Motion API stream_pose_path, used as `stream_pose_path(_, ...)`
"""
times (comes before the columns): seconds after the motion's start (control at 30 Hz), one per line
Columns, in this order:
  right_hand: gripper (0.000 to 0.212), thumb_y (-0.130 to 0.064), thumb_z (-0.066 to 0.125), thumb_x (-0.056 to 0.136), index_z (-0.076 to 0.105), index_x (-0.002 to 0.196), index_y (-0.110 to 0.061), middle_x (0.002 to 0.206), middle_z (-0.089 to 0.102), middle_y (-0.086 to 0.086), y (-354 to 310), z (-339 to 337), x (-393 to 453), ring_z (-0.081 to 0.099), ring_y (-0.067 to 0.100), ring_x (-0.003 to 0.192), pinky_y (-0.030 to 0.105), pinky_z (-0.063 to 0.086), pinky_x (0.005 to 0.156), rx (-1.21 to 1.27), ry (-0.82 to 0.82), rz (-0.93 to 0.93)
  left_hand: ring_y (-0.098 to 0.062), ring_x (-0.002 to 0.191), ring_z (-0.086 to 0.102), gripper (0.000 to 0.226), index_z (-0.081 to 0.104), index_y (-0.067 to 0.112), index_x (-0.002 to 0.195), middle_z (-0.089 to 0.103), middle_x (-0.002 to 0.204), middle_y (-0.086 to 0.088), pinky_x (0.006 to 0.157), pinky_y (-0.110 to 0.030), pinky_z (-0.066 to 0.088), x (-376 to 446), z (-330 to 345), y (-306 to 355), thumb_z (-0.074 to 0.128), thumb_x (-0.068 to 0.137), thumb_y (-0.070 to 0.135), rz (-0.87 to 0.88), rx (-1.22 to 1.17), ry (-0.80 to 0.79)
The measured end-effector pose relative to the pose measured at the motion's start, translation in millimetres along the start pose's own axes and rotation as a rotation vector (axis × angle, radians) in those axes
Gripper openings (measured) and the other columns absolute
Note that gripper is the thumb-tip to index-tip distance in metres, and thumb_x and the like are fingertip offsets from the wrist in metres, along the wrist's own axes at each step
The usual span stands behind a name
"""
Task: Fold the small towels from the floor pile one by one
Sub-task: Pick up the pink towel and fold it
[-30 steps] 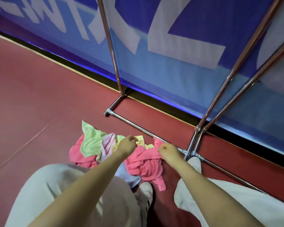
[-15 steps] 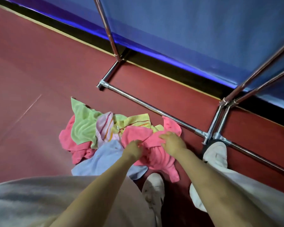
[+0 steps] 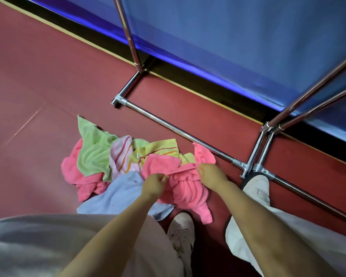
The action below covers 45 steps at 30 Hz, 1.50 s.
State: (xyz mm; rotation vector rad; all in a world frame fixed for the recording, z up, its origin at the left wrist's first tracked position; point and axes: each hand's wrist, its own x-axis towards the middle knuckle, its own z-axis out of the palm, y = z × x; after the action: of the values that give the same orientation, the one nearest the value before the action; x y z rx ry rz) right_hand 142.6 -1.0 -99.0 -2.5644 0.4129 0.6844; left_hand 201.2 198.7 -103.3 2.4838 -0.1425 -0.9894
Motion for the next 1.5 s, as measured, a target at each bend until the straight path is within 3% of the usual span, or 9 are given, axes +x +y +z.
stream_pose_path(0.13,0.032,-0.016,0.035,0.101,0.060,0.110,0.001,0.109,0.064,0.024,-20.2,-51.3,-17.5,0.059,0.036,0.100,0.039,0.041,0.079,0.137,0.076,0.043,-0.012,0.053,0.028,0.051,0.030,0.019,0.053,0.030,0.052,0.004,0.049,-0.024,0.022,-23.4,-35.9,40.0,0.051,0.099,0.021,0.083,-0.227,0.107)
stream_pose_path(0.23,0.032,-0.018,0.041,0.098,0.052,0.068,-0.019,0.104,0.064,0.023,-37.3,-100.3,-41.6,0.059,0.035,0.097,0.037,0.041,0.078,0.184,0.119,0.008,-0.015,0.060,0.035,0.046,0.037,0.018,0.055,0.037,0.058,-0.002,0.059,-0.030,0.030,-46.3,-74.0,69.2,0.053,0.098,0.022,0.168,-0.295,0.176)
stream_pose_path(0.3,0.040,-0.021,0.043,0.098,0.037,0.059,-0.023,0.099,0.065,0.022,-46.2,-132.6,-64.4,0.058,0.034,0.094,0.036,0.040,0.076,0.183,0.172,-0.026,-0.011,0.059,0.035,0.041,0.044,0.017,0.059,0.039,0.059,0.001,0.057,-0.029,0.031,-67.0,-102.0,88.0,0.052,0.099,0.019,0.232,-0.340,0.212)
stream_pose_path(0.5,0.036,-0.017,0.051,0.096,0.054,0.062,-0.026,0.081,0.065,0.011,-80.3,-209.0,-162.7,0.057,0.024,0.084,0.030,0.032,0.070,0.279,0.395,-0.137,-0.013,0.084,0.054,0.027,0.071,0.001,0.092,0.067,0.088,-0.004,0.073,-0.021,0.039,-153.5,-171.9,118.4,0.051,0.099,0.016,0.506,-0.356,0.284)
stream_pose_path(0.57,0.034,-0.019,0.054,0.095,0.054,0.061,-0.023,0.068,0.056,0.000,-88.2,-216.4,-196.6,0.052,0.019,0.075,0.028,0.030,0.065,0.312,0.445,-0.176,-0.011,0.083,0.054,0.024,0.071,0.006,0.090,0.066,0.086,0.000,0.071,-0.013,0.039,-186.4,-177.2,110.2,0.051,0.099,0.017,0.575,-0.386,0.295)
stream_pose_path(0.7,0.024,-0.022,0.057,0.093,0.063,0.074,-0.009,0.077,0.063,0.005,-90.2,-195.7,-247.9,0.056,0.021,0.078,0.033,0.038,0.072,0.252,0.396,-0.193,-0.009,0.077,0.053,0.024,0.067,0.019,0.079,0.064,0.078,0.004,0.070,-0.014,0.040,-238.8,-166.7,96.6,0.053,0.098,0.015,0.610,-0.509,0.355)
stream_pose_path(0.93,0.037,-0.025,0.055,0.095,0.046,0.060,-0.022,0.058,0.047,-0.005,-90.5,-171.7,-284.1,0.044,0.012,0.064,0.035,0.035,0.066,0.319,0.469,-0.197,-0.010,0.085,0.055,0.021,0.071,0.006,0.090,0.066,0.087,0.001,0.071,-0.004,0.037,-271.8,-182.4,115.7,0.052,0.098,0.011,0.691,-0.493,0.442)
stream_pose_path(1.1,0.042,-0.021,0.056,0.094,0.043,0.056,-0.033,0.054,0.050,-0.015,-90.2,-161.7,-290.7,0.042,0.002,0.059,0.029,0.034,0.064,0.383,0.494,-0.214,-0.012,0.085,0.054,0.020,0.069,0.009,0.088,0.065,0.086,-0.001,0.072,-0.016,0.040,-262.9,-169.7,97.9,0.052,0.098,0.011,0.582,-0.628,0.460)
stream_pose_path(1.5,0.031,-0.029,0.055,0.094,0.051,0.064,-0.027,0.069,0.058,-0.005,-87.2,-144.0,-293.2,0.057,0.021,0.077,0.034,0.042,0.073,0.250,0.437,-0.105,-0.012,0.076,0.045,0.024,0.061,0.021,0.076,0.055,0.081,0.003,0.070,-0.026,0.039,-245.9,-214.6,49.6,0.047,0.095,0.017,0.273,-1.011,0.660)
